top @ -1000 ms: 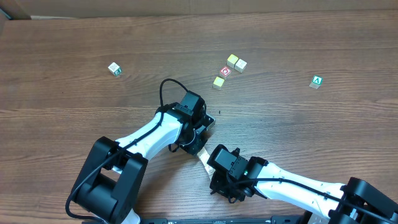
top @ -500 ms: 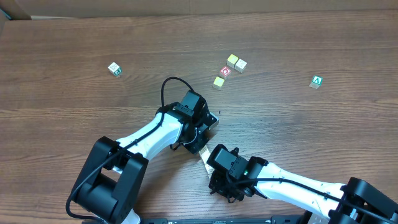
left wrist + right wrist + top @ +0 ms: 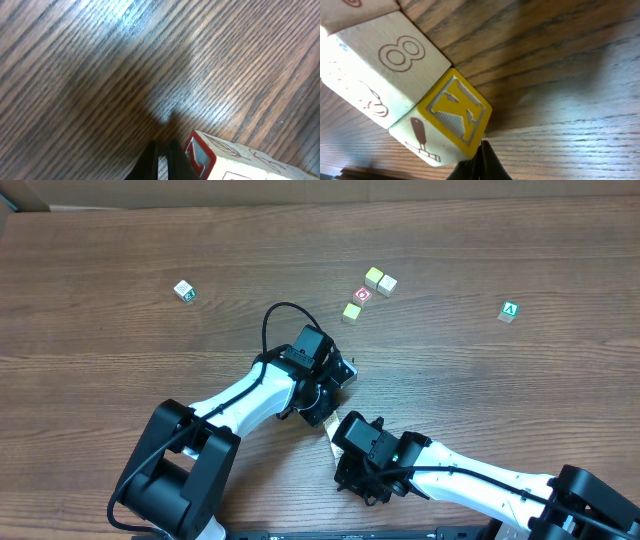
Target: Flip 4 blocks
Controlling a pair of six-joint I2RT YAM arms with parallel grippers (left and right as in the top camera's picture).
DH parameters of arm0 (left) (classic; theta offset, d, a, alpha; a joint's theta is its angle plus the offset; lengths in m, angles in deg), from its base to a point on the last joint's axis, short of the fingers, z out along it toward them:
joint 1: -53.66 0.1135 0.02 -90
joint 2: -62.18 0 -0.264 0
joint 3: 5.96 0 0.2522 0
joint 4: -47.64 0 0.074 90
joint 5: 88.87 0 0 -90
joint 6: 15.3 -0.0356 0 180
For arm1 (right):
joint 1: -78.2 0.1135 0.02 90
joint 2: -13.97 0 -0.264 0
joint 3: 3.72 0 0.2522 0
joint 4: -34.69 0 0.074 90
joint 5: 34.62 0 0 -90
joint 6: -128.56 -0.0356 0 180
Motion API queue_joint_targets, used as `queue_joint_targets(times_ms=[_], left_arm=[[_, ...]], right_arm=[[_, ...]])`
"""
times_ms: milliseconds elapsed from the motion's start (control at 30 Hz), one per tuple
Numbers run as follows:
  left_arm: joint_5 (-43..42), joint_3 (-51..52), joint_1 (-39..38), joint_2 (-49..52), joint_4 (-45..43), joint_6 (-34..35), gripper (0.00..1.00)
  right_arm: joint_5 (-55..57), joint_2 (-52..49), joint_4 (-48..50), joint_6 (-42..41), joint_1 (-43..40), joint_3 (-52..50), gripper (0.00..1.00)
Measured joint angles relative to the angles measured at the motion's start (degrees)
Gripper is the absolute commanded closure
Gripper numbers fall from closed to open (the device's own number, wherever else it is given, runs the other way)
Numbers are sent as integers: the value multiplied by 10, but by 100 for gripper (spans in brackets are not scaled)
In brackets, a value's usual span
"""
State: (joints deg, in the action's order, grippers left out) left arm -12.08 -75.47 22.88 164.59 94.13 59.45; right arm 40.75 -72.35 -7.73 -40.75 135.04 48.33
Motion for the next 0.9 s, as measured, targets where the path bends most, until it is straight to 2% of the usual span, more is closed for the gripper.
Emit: queue_joint_targets(times_ms=[900], left_arm=[[-7,3,0,3,-33,-32,96]], right_arm=[[1,0,10,-12,0,0,96]])
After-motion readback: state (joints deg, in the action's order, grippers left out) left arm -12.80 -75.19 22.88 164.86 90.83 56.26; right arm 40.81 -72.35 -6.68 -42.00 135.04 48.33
